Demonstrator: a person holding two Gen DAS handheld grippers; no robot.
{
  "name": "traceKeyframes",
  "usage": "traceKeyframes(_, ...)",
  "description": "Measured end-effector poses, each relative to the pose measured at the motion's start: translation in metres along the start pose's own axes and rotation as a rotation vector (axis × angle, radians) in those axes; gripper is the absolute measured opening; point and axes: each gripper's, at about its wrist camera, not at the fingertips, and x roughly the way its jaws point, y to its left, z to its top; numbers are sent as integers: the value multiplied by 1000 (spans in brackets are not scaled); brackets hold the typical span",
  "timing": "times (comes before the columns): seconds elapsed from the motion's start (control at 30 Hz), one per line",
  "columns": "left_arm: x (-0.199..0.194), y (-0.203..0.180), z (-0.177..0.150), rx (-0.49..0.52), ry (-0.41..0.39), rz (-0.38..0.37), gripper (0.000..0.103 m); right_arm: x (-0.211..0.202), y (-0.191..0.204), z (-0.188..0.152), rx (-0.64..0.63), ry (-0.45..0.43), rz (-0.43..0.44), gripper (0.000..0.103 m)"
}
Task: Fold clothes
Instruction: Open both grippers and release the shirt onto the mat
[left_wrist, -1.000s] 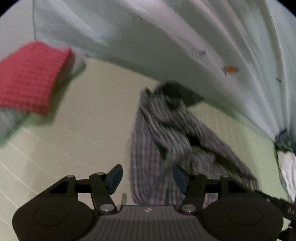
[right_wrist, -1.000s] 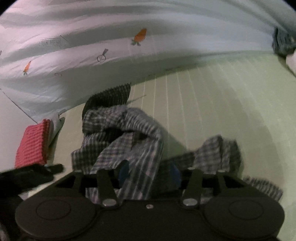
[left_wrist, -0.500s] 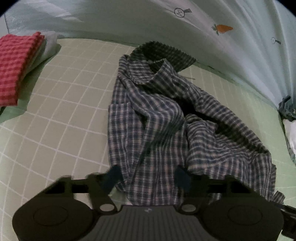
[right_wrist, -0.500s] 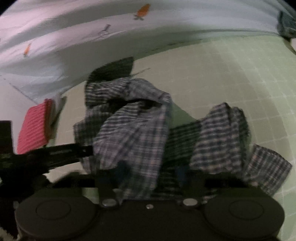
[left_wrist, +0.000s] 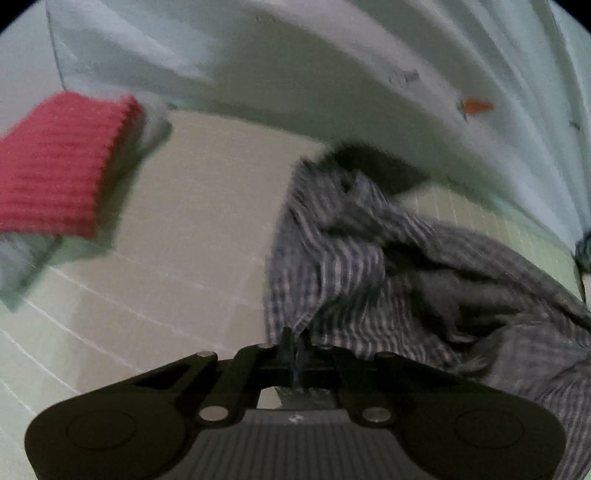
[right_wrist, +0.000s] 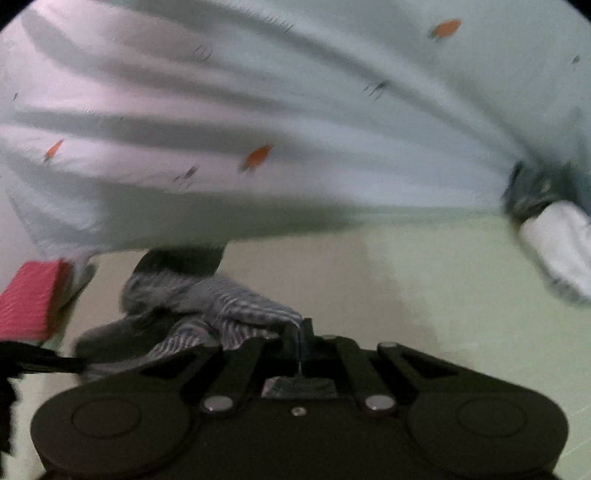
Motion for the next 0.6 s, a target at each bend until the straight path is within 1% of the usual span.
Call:
traceKeyframes(0.2, -41, 10, 29, 5, -126, 83, 2, -18, -30, 17, -29, -88, -118, 0)
traceKeyframes(0.33, -69, 16, 45, 43, -229, 194, 2, -27, -39, 29, -69, -156, -203, 0)
traceKeyframes(0.43, -86, 25, 59, 68, -299, 271, 2, -35, -57, 43, -39, -206, -250, 0)
traceKeyframes(0.53, -92, 36, 74, 44, -335, 285, 2, -32, -73, 53, -13, -232, -291, 1)
traceKeyframes(0.57, -89, 37, 77, 41, -330, 283, 2, -30, -79, 55, -5, -233, -303, 1)
traceKeyframes(0.6, -84, 36, 79, 43, -312, 275, 2, -24, -83, 57, 11, -211, -306, 2)
